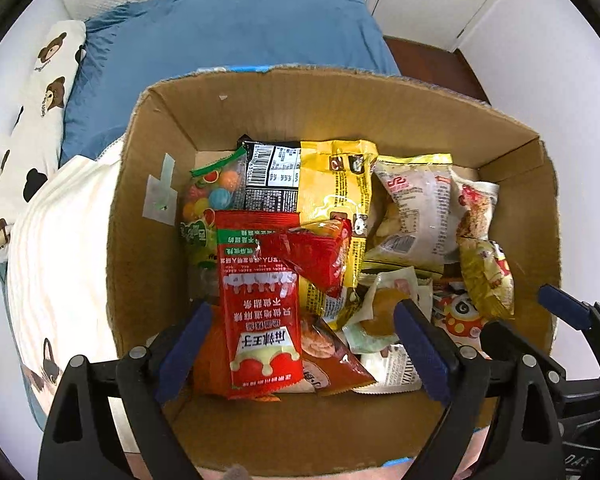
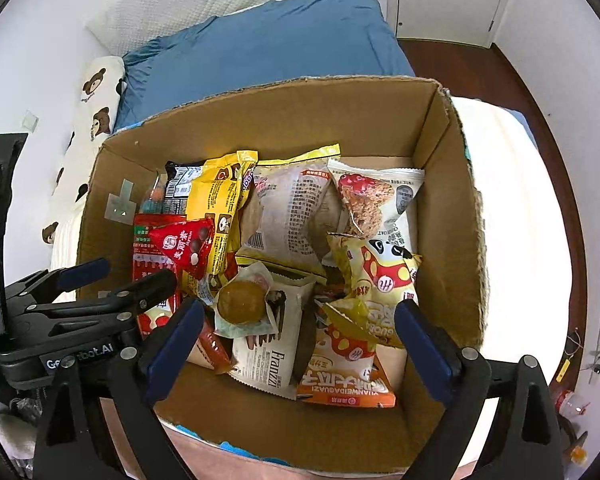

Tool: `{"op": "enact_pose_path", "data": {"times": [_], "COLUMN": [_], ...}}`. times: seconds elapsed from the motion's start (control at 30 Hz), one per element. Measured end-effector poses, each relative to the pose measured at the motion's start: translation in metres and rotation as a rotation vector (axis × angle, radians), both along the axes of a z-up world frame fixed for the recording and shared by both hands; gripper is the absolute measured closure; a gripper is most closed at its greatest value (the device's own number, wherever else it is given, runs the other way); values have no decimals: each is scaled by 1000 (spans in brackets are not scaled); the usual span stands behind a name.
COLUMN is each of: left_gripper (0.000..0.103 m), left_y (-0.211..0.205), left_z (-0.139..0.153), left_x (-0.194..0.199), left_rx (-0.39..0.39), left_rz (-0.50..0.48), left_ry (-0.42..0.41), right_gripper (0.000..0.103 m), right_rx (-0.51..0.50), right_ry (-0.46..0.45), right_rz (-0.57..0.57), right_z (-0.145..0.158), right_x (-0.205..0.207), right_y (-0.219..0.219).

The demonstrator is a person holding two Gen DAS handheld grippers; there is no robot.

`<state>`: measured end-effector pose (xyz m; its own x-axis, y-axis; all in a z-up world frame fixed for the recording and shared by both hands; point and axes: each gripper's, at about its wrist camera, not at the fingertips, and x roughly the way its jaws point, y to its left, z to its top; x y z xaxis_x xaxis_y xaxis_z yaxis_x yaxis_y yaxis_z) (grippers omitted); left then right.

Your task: Organize snacks

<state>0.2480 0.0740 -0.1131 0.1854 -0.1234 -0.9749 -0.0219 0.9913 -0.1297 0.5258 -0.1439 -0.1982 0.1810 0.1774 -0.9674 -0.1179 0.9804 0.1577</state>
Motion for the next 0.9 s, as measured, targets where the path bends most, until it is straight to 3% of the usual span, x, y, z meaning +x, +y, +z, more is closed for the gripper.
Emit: {"op": "enact_pose_path", "data": {"times": [0.33,0.57,0.77,0.9], "left_gripper": [10,10,10,0], "left_y": [6,2,-4,-8], "left_z": [56,87,108,129], "left_x": [-57,-123,-181,-222], "left_rx": [32,61,74,99], "left_rz": [30,29,40,51], "left_ry": [-200,-337,-427,-519], "right_gripper": [4,2,2,1], "right_rx": [-23,-29,-23,-24], "right_ry": [-161,-326,-410,-451], "right_rz": [9,2,-7,-24], "right_z": [41,89,119,136], "right_x": [-53,-121,-183,-221], "right_y": [-8,-19,-31,-40]}}
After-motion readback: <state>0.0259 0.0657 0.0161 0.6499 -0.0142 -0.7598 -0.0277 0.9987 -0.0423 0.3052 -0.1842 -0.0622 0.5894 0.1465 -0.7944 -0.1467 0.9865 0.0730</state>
